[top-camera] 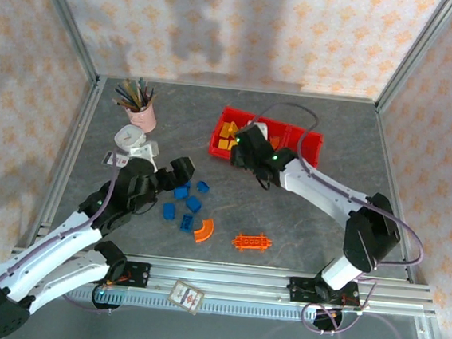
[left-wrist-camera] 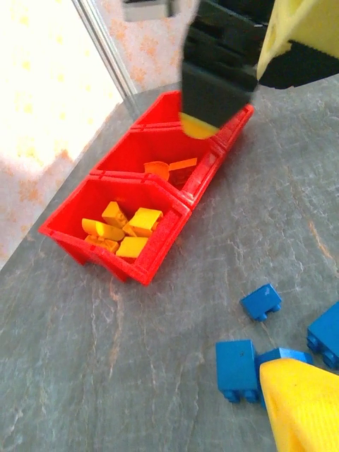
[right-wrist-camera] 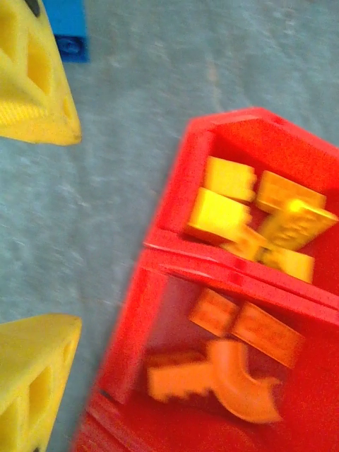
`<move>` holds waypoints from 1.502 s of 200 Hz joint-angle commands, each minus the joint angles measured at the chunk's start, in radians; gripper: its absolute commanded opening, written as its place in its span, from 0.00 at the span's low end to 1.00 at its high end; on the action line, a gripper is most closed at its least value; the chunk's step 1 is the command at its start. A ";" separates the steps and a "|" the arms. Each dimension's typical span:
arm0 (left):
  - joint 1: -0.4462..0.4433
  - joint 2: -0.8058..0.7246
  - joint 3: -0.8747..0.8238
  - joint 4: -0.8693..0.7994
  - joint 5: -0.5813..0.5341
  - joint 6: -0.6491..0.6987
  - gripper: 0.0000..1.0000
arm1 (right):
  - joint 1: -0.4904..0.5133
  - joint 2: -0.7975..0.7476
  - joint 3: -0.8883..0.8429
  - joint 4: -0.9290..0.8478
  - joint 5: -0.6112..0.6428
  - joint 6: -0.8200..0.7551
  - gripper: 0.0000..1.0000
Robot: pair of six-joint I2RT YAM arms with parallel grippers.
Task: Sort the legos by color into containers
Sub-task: Pick up the lego from the bottom-center of the table.
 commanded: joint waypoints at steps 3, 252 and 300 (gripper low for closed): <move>0.012 -0.059 -0.027 -0.101 -0.037 -0.038 0.99 | 0.076 -0.047 -0.064 -0.074 -0.023 0.118 0.65; 0.012 -0.270 -0.112 -0.294 -0.011 -0.061 0.99 | 0.421 0.178 -0.172 0.010 -0.081 0.611 0.41; 0.012 -0.255 -0.098 -0.289 -0.013 -0.060 0.99 | 0.421 0.192 -0.187 0.038 -0.096 0.600 0.30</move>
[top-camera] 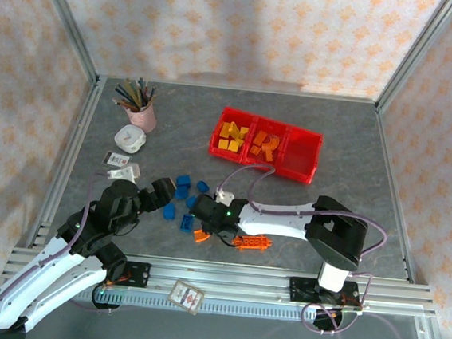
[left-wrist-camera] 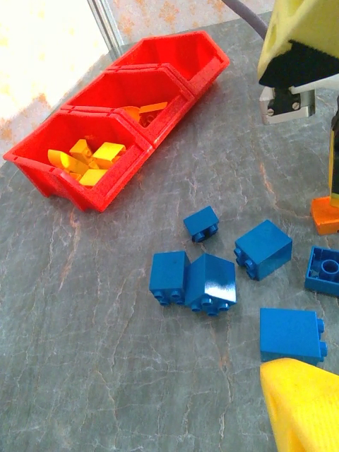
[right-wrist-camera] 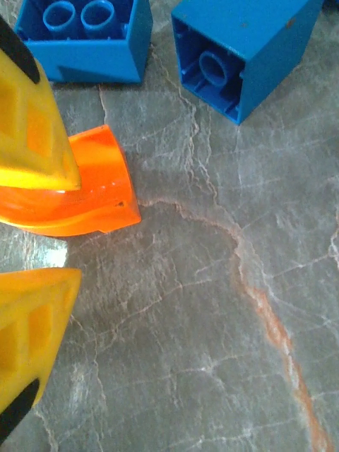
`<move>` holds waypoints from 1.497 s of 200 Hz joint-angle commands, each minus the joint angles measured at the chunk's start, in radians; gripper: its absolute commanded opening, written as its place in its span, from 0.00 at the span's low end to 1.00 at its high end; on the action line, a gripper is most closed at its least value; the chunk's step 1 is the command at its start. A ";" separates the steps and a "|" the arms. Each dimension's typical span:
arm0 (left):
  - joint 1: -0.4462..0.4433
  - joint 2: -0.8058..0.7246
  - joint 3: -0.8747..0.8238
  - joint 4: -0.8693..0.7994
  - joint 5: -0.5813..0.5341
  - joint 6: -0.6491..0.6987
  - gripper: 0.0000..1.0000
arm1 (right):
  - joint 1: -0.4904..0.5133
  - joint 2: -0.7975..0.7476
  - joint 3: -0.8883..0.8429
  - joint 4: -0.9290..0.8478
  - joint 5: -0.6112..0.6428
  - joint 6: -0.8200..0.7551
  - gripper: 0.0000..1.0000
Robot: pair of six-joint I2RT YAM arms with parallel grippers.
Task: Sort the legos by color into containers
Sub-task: Pick up the lego from the bottom-center of the table, then place the lego in the container.
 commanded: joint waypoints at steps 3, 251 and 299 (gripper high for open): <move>0.008 0.013 0.006 -0.003 0.011 -0.009 0.99 | 0.004 0.020 -0.009 0.011 0.010 -0.007 0.29; 0.007 0.322 0.126 0.282 0.132 0.103 0.99 | -0.551 -0.195 0.133 -0.039 0.216 -0.448 0.04; 0.009 0.447 0.168 0.381 0.158 0.130 0.99 | -0.701 0.032 0.337 -0.020 0.249 -0.569 0.04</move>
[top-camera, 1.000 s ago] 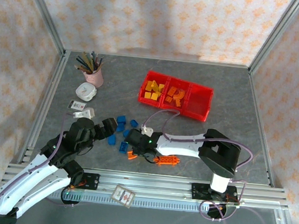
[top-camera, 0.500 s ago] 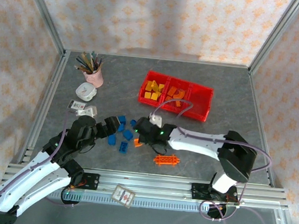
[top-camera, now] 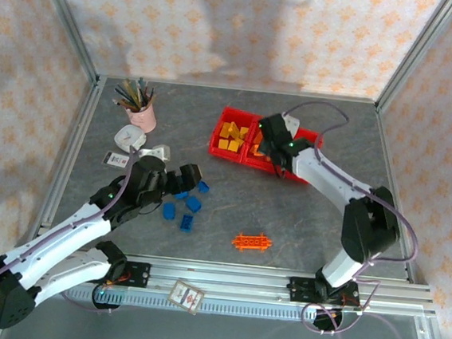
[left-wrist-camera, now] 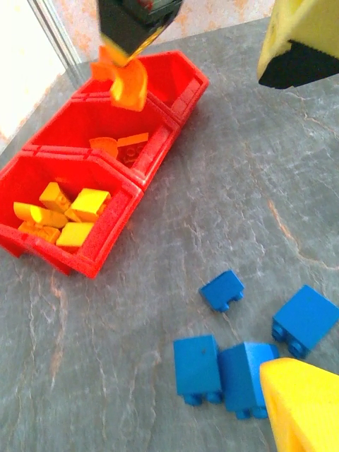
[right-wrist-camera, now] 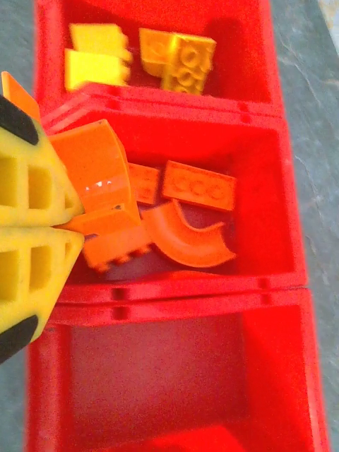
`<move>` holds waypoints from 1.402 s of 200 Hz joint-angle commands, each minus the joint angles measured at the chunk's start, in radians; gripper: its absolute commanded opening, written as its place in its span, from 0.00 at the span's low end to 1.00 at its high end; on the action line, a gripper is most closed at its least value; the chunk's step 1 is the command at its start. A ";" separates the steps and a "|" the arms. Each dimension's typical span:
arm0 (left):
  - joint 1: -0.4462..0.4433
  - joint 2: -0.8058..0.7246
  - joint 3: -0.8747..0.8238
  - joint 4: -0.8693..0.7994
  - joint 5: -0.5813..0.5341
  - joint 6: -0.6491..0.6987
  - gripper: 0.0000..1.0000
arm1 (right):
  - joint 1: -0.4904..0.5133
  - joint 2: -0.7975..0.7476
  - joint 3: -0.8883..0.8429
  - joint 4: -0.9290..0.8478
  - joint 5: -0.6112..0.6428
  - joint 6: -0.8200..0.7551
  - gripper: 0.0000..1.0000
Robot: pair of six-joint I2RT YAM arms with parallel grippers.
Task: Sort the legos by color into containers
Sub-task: Place the lego in the container, then rotate the lego at the bottom-center of the table.
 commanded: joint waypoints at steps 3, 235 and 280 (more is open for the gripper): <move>0.009 0.039 0.047 0.097 0.024 0.041 0.99 | -0.045 0.120 0.103 -0.006 0.052 -0.097 0.04; 0.011 -0.094 -0.029 0.019 0.075 -0.025 0.99 | 0.215 -0.395 -0.346 -0.207 -0.056 0.012 0.68; -0.074 -0.114 -0.067 -0.002 0.033 -0.068 0.99 | 0.387 -0.501 -0.496 -0.269 -0.086 0.176 0.75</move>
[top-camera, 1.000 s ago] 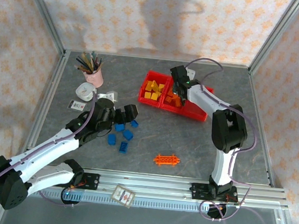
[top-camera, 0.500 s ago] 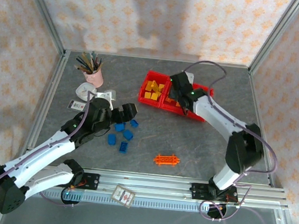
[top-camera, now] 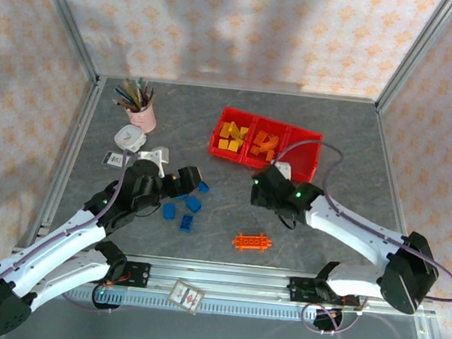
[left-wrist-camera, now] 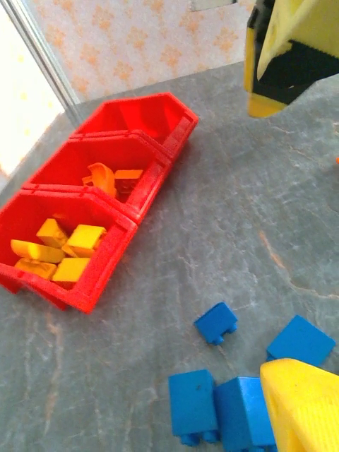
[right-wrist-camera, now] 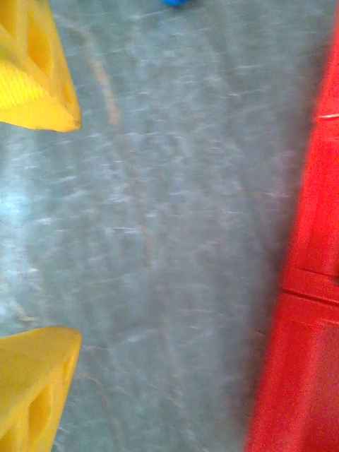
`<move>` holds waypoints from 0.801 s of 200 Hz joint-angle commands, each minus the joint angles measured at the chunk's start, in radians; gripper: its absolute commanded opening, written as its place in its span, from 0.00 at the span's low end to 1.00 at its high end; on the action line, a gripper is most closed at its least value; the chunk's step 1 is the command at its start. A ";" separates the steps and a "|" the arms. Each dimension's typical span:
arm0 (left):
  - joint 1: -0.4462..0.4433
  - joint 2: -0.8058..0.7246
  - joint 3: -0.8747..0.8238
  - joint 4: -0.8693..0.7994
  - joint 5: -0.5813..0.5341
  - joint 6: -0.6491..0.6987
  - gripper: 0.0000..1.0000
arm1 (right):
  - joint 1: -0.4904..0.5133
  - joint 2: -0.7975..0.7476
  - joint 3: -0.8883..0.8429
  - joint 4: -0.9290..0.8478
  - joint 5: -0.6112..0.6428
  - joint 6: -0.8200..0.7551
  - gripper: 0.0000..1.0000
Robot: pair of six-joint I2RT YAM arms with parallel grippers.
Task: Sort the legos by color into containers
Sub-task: Rotate the lego at the bottom-center of the table.
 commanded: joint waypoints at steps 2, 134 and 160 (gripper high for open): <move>-0.059 -0.019 -0.016 -0.026 -0.026 -0.044 0.99 | 0.081 -0.052 -0.066 -0.069 -0.018 0.136 0.75; -0.253 0.009 -0.067 0.034 -0.154 -0.188 0.99 | 0.451 -0.039 -0.229 -0.113 -0.039 0.522 0.91; -0.252 0.004 -0.072 0.025 -0.161 -0.191 0.99 | 0.451 -0.001 -0.250 -0.091 -0.026 0.520 0.95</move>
